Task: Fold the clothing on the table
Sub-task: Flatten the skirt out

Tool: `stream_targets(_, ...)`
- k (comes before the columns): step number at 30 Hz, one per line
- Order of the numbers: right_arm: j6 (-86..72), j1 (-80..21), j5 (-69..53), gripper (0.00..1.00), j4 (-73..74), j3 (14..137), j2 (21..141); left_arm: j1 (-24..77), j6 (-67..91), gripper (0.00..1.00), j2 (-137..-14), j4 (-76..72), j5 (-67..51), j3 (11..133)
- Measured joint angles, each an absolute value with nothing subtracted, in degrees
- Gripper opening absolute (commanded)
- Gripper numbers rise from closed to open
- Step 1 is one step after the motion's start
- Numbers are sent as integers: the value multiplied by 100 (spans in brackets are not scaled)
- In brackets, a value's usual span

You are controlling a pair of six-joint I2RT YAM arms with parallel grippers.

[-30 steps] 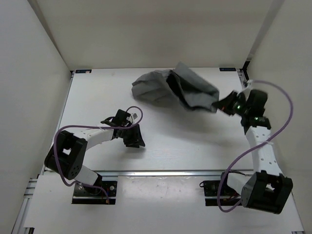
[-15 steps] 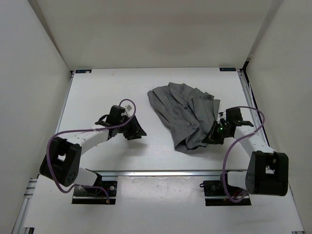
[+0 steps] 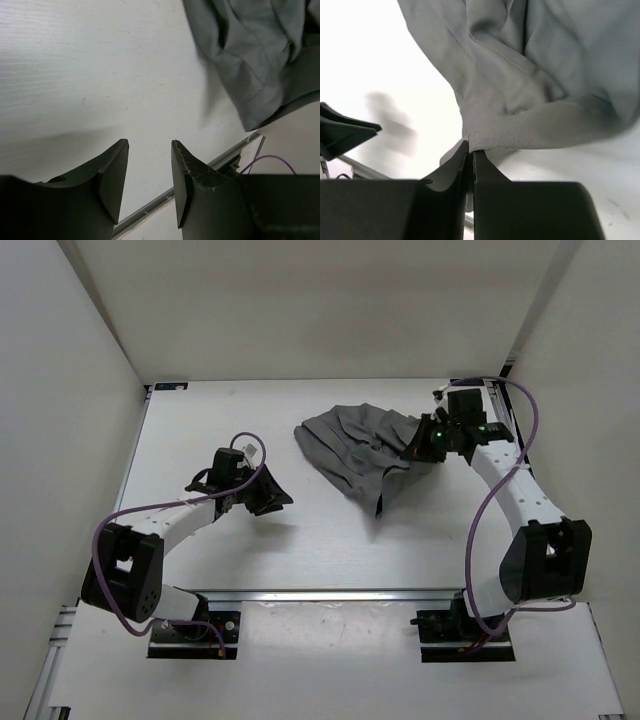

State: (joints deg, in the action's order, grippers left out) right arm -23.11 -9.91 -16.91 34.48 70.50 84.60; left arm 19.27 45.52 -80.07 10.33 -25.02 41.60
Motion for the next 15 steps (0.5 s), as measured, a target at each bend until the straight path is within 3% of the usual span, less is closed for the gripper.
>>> stream_targets(4,-2029,-526,-1660,0,3682,7192,8381,1890,4556,49,-8003,1031,-2497,4040)
stream_targets(11,-1658,757,215,0,4989,6333,8477,1953,4569,50,-8001,1024,-2506,3787)
stream_targets(15,-1603,429,980,0,5494,6746,8718,1949,4545,50,-7999,1037,-2515,3771)
